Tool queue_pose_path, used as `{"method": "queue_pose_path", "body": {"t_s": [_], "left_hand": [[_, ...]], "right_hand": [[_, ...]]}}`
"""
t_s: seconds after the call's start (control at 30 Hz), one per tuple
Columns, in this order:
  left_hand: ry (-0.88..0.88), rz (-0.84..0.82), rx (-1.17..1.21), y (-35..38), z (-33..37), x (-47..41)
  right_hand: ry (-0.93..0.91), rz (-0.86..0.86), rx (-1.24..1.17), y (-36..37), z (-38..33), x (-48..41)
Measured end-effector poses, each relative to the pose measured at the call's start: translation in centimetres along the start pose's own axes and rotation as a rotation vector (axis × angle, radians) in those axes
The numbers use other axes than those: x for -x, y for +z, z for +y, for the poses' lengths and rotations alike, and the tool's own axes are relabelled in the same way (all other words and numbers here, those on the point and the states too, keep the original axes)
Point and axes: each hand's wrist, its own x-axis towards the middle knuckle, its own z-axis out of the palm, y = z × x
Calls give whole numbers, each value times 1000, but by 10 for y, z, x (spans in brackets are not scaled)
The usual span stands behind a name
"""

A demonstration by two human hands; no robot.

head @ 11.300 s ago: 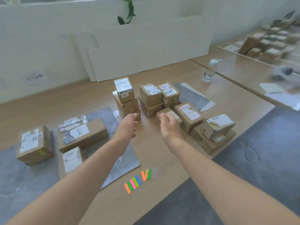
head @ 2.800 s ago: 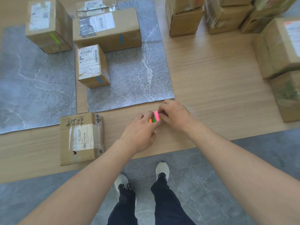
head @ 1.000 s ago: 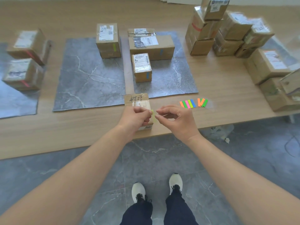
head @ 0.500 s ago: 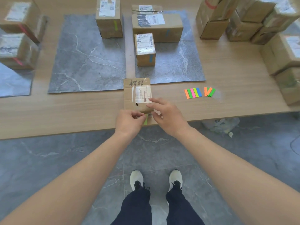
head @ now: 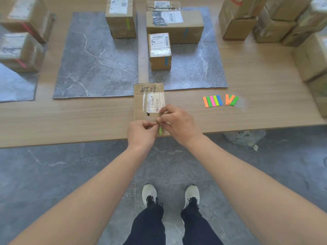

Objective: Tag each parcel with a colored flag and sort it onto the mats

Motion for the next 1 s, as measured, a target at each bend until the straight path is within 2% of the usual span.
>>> {"method": "queue_pose_path", "body": {"t_s": [0.27, 0.4, 0.6, 0.7, 0.8, 0.87, 1.0], "left_hand": [[-38, 37, -77, -5, -4, -1], [-99, 171, -156, -24, -4, -2], [-161, 317, -100, -48, 6, -16], [-120, 296, -74, -51, 14, -23], [-102, 184, 33, -47, 22, -26], [-128, 109, 107, -44, 26, -28], [-182, -13, 232, -42, 31, -32]], "right_hand": [[-38, 55, 35, 3, 0, -3], [-41, 102, 69, 7, -2, -3], [-41, 149, 165, 20, -4, -6], [-28, 152, 188, 25, -6, -5], [19, 89, 95, 20, -4, -5], [162, 96, -99, 14, -9, -4], [683, 63, -641, 9, -20, -13]]}}
